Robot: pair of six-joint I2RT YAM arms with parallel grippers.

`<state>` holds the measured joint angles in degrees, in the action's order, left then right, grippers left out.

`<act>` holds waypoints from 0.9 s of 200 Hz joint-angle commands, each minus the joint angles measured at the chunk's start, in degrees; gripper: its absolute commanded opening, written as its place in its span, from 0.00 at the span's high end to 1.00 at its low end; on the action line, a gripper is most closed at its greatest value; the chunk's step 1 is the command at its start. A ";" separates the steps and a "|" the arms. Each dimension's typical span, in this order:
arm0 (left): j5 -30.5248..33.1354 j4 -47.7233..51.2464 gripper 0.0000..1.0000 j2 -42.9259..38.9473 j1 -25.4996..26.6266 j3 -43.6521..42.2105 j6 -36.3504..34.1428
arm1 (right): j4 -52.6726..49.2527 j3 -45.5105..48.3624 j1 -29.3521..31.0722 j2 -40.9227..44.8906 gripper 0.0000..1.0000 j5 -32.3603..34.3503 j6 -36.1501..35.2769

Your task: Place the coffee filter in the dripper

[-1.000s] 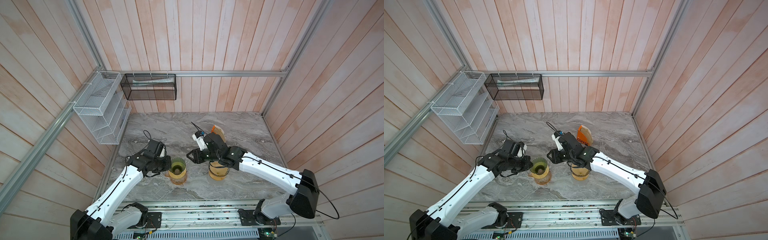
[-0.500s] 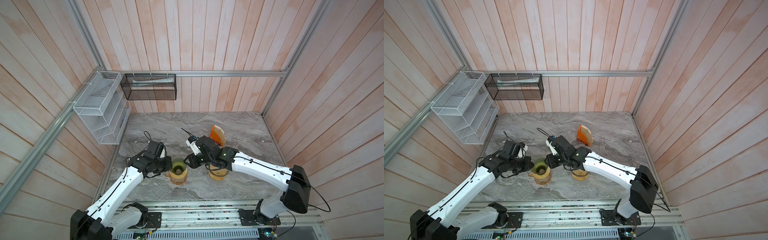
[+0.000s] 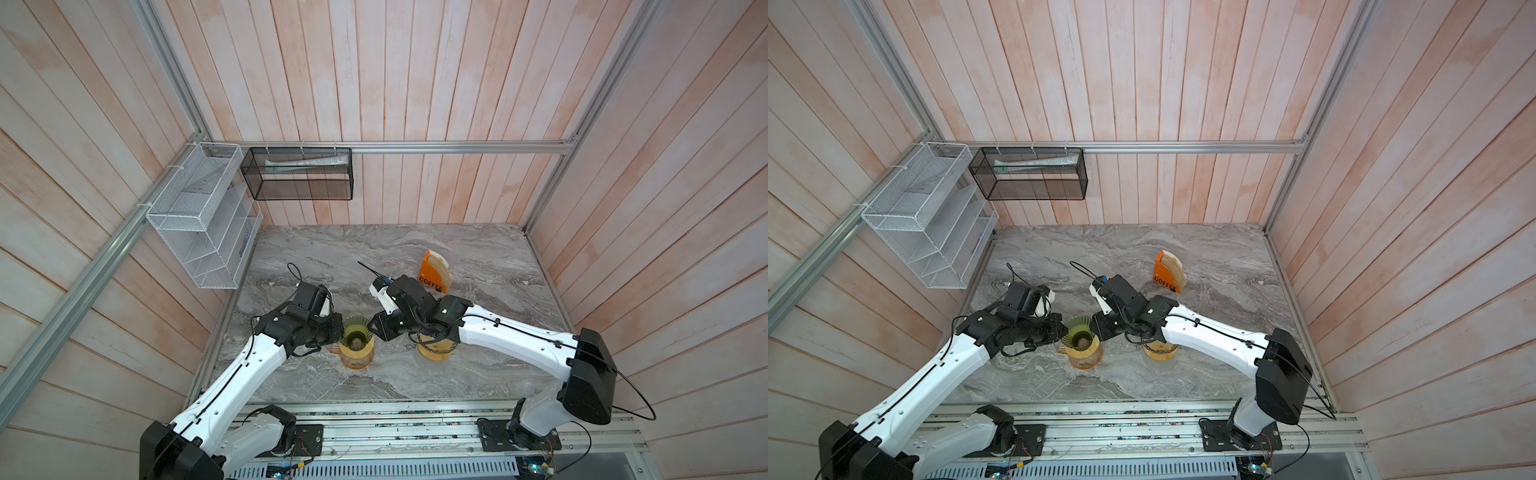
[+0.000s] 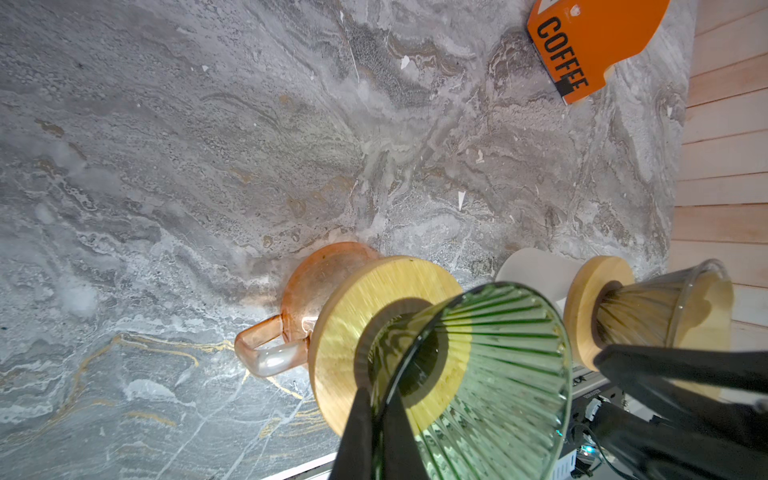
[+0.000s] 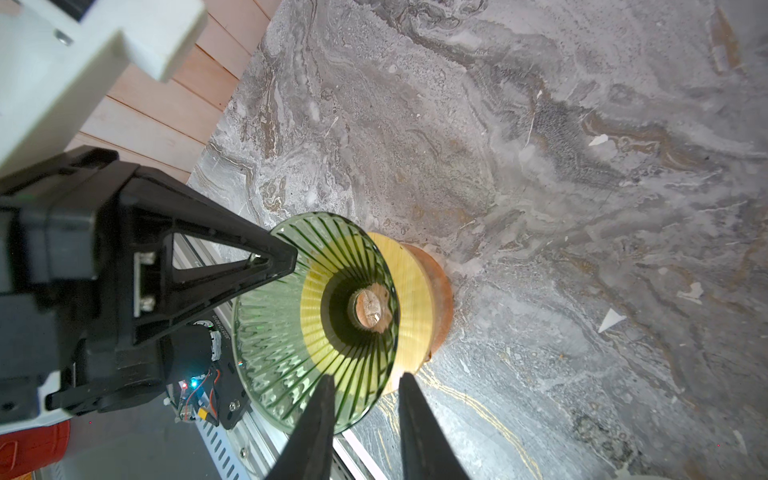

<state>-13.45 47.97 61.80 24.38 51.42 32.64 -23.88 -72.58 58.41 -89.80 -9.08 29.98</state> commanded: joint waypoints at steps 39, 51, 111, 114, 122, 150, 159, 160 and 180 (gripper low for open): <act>-0.09 -1.03 1.00 -1.11 -0.09 -1.32 0.41 | -1.06 0.48 0.74 -1.08 0.77 1.08 0.52; 0.00 -1.00 1.00 -1.23 -0.08 -1.41 0.40 | -0.99 0.72 0.74 -1.15 0.78 1.16 0.61; -0.13 -1.20 1.00 -1.51 -0.10 -1.80 0.58 | -0.81 1.13 0.73 -1.91 0.81 1.35 0.70; -0.11 -1.21 1.00 -1.51 -0.12 -1.84 0.58 | -0.81 1.24 0.73 -1.91 0.81 1.35 0.70; -0.20 -1.21 1.00 -1.50 -0.12 -1.85 0.58 | -0.75 1.33 0.74 -2.07 0.81 1.36 0.70; -0.52 -1.32 1.00 -1.50 -0.05 -2.31 0.58 | -0.56 1.38 0.74 -2.65 0.85 1.30 0.61; -0.53 -1.41 1.00 -1.51 -0.04 -2.63 0.62 | -0.73 1.38 0.73 -2.82 0.87 1.26 0.52; -0.57 -1.44 1.00 -1.51 -0.04 -2.68 0.65 | -0.73 1.38 0.73 -2.87 0.87 1.26 0.52; -0.74 -1.65 1.00 -1.68 -0.06 -3.08 0.77 | -0.77 1.42 0.69 -3.18 0.90 1.26 0.43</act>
<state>-13.50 46.87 60.53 24.38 50.00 32.91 -23.27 -71.92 58.83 -91.24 -7.99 30.87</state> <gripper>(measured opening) 0.074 0.111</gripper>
